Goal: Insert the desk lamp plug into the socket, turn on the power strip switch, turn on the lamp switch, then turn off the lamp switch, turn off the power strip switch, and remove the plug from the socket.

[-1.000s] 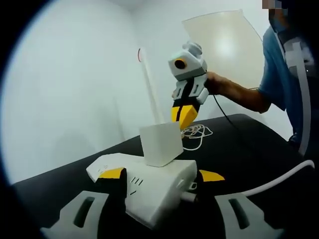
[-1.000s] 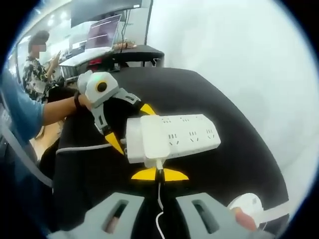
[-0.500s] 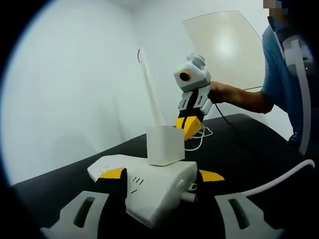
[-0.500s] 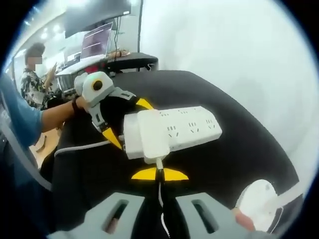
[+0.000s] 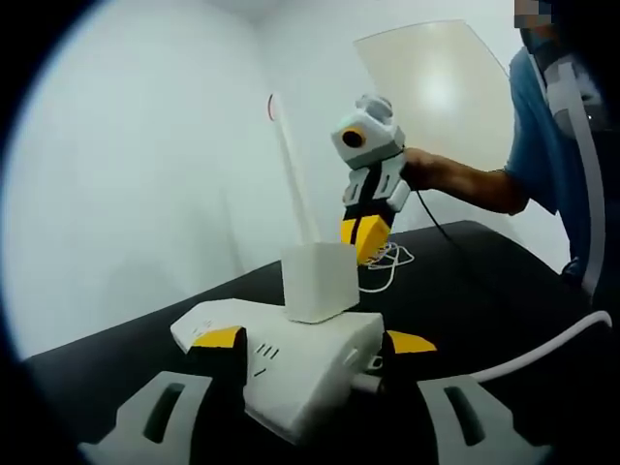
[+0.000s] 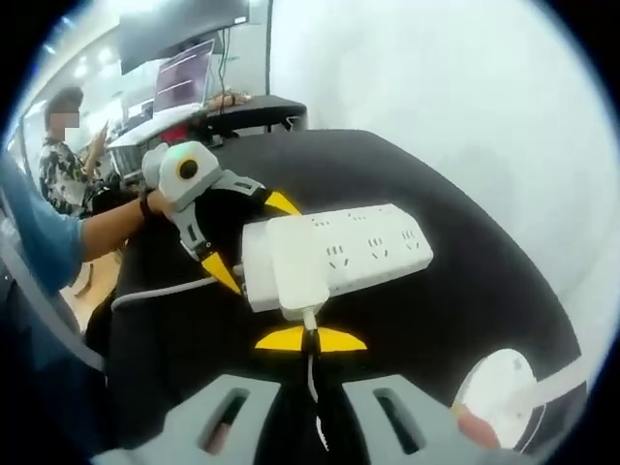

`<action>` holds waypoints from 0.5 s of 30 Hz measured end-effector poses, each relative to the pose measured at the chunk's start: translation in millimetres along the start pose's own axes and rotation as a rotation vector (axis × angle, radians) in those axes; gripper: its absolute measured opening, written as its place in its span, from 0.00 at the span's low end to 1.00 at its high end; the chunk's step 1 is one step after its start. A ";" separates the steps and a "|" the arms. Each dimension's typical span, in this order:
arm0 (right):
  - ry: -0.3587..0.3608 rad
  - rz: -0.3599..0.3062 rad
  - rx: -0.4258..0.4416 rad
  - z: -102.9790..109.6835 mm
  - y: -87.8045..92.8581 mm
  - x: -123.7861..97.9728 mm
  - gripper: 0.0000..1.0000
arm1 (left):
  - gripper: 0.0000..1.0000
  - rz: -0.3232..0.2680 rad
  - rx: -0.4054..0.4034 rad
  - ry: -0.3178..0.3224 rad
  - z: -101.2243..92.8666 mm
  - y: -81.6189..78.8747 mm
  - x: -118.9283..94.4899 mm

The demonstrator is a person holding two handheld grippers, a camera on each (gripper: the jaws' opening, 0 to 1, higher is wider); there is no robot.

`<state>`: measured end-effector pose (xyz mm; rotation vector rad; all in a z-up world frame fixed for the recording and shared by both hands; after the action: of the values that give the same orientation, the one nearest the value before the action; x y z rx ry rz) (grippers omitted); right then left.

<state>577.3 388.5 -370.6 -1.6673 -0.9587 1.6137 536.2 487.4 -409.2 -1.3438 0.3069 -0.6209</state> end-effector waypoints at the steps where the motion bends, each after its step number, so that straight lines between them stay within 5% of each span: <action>1: -0.003 0.046 -0.021 -1.3 0.3 -2.0 0.03 | 0.53 0.002 -0.001 0.000 0.1 0.3 -0.2; 6: -0.001 0.116 -0.089 -1.7 -9.8 0.7 0.03 | 0.54 0.005 -0.002 0.000 -0.3 1.3 -0.4; 15: -0.004 0.069 -0.064 -5.4 -6.2 -1.4 0.03 | 0.53 0.003 -0.002 0.001 -1.6 2.0 -0.3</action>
<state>582.1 391.0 -364.3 -1.7581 -0.9736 1.6477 535.6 486.5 -411.5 -1.3450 0.3102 -0.6193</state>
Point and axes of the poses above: the point that each gripper's makers call its tool centre point, and the gripper's own axes: x roughly forward along the fingers, z roughly to its left, y roughly out of its underside, the point moved 2 cm from there along -x, roughly backward along the fingers, and after that the axes turned 12 degrees about -z, right-handed, at the moved point
